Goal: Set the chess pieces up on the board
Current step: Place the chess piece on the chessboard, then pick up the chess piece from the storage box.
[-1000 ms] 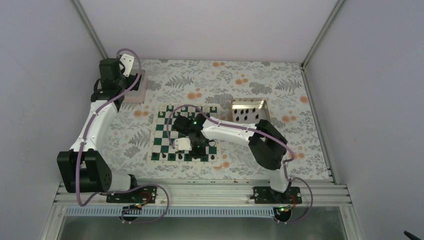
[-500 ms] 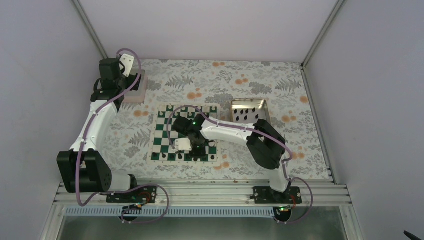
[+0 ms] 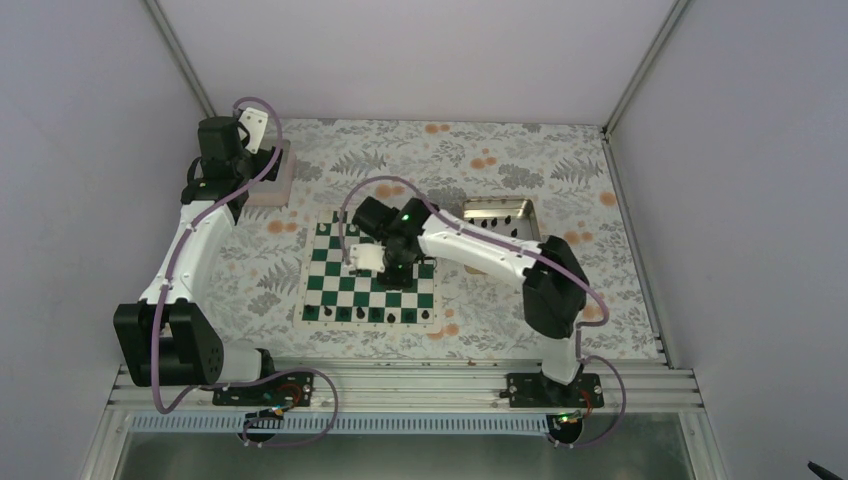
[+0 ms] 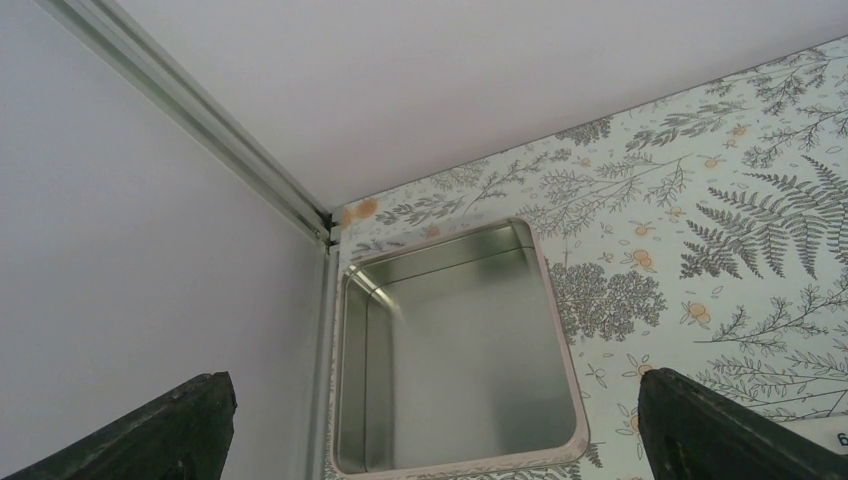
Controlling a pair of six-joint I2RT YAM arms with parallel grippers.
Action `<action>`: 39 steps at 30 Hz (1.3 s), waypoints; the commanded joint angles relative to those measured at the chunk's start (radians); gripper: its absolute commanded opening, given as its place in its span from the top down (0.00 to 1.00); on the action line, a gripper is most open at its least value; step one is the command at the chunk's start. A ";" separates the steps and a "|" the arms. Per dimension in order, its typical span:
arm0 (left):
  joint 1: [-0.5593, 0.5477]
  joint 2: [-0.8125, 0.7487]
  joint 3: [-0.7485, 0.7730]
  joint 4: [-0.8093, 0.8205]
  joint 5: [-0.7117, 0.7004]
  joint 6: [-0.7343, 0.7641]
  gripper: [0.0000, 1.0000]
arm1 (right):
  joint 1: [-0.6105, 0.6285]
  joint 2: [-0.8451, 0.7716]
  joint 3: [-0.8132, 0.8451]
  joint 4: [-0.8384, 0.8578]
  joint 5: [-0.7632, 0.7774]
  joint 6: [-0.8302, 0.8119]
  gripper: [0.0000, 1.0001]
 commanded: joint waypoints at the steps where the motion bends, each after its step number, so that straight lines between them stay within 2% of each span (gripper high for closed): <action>1: 0.007 -0.016 0.011 0.005 0.012 0.001 0.00 | -0.011 -0.057 0.031 -0.068 -0.053 -0.017 0.68; 7: 0.007 -0.016 -0.002 0.007 0.012 0.001 0.00 | 0.017 -0.028 -0.040 -0.065 -0.077 -0.026 0.70; 14: 0.007 -0.014 0.002 0.008 0.012 -0.005 0.00 | 0.001 -0.026 -0.062 0.006 -0.016 0.004 0.72; 16: 0.006 -0.014 0.002 0.008 0.009 -0.005 0.00 | -0.047 -0.048 -0.053 0.015 0.003 0.011 0.71; 23: 0.008 -0.011 0.002 0.012 0.016 -0.008 0.00 | -0.369 -0.129 -0.094 0.032 0.046 -0.022 0.68; 29: 0.007 -0.008 -0.006 0.016 0.014 -0.008 0.00 | -0.603 -0.099 -0.104 0.055 0.084 -0.061 0.68; 33: 0.007 -0.011 -0.013 0.018 0.016 -0.007 0.00 | -0.681 -0.046 -0.093 0.071 0.082 -0.072 0.69; 39: 0.007 -0.015 -0.014 0.019 0.015 -0.011 0.00 | -0.690 0.044 -0.060 0.079 0.072 -0.066 0.75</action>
